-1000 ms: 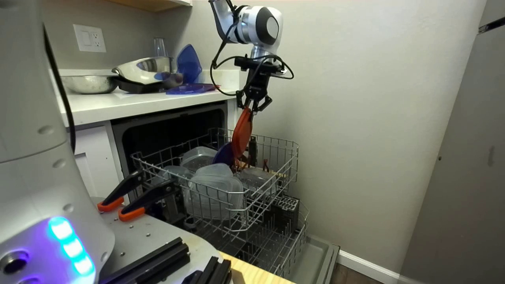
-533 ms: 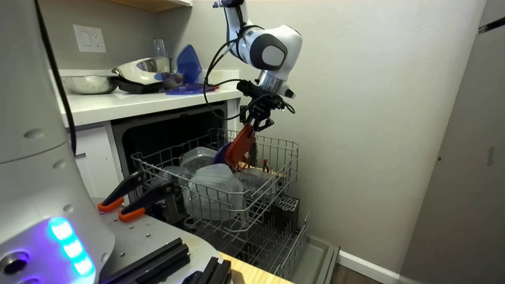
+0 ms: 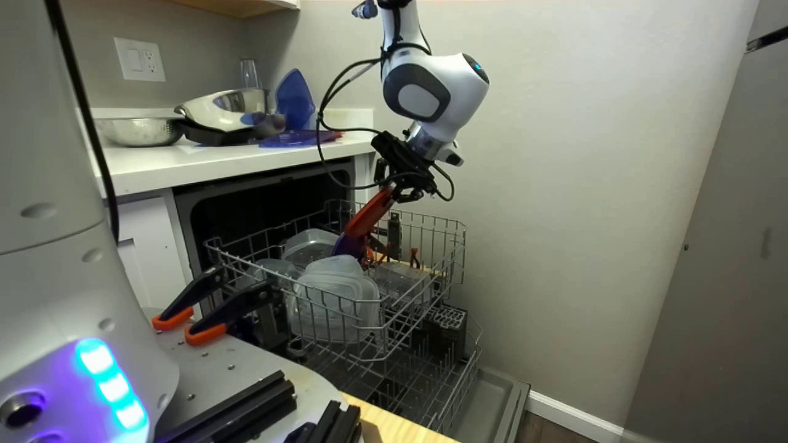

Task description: Pick up the red lid from the dishwasher tray and place it on the counter top

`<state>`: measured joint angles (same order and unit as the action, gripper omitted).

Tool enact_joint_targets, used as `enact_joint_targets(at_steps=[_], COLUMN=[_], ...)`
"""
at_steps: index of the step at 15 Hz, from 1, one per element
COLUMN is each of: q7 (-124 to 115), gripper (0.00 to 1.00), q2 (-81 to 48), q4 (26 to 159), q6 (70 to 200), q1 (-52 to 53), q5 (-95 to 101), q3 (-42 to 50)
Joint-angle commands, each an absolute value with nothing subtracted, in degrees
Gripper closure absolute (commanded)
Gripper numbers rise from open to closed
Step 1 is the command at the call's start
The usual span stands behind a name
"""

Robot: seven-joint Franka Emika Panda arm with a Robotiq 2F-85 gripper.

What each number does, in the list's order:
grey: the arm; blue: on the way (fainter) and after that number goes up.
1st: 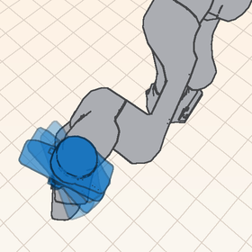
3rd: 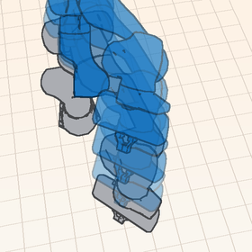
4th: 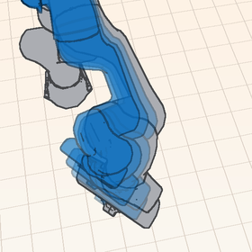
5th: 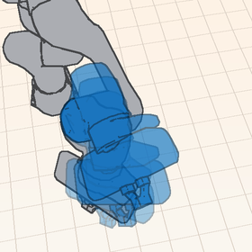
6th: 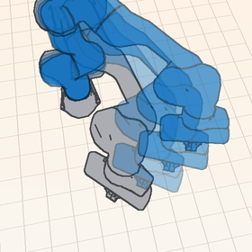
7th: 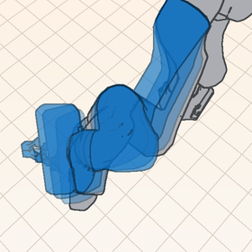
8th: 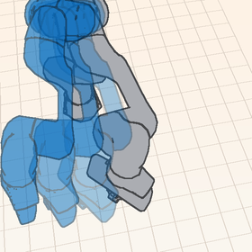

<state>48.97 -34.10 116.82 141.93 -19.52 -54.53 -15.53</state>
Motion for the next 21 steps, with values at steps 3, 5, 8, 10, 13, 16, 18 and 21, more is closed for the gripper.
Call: enact_joint_targets(at_steps=[3, 5, 8, 10, 13, 16, 18, 21], q7=[65.22, 72.58, 81.52, 85.56, 89.38, 93.15, 96.22, 99.57], gripper=[0.97, 0.97, 0.97, 0.97, 0.97, 0.97, 0.97, 0.97], q2=[-26.99, -24.65, -22.22, -20.63, -18.56, -16.92, -16.03, -14.24], q4=[121.64, 122.72, 123.33, 123.77, 124.22, 124.62, 125.13, 126.38], q6=[141.01, 139.46, 136.96, 134.59, 131.44, 129.42, 128.54, 129.46], q1=[-17.24, -15.86, -11.76, -9.01, -5.22, -2.10, -0.71, 1.21], q5=[-71.22, -78.16, -85.18, -87.76, -88.60, -88.05, -88.72, -90.68], q3=[-14.30, -13.32, -10.53, -8.62, -6.68, -6.03, -5.91, -5.86])
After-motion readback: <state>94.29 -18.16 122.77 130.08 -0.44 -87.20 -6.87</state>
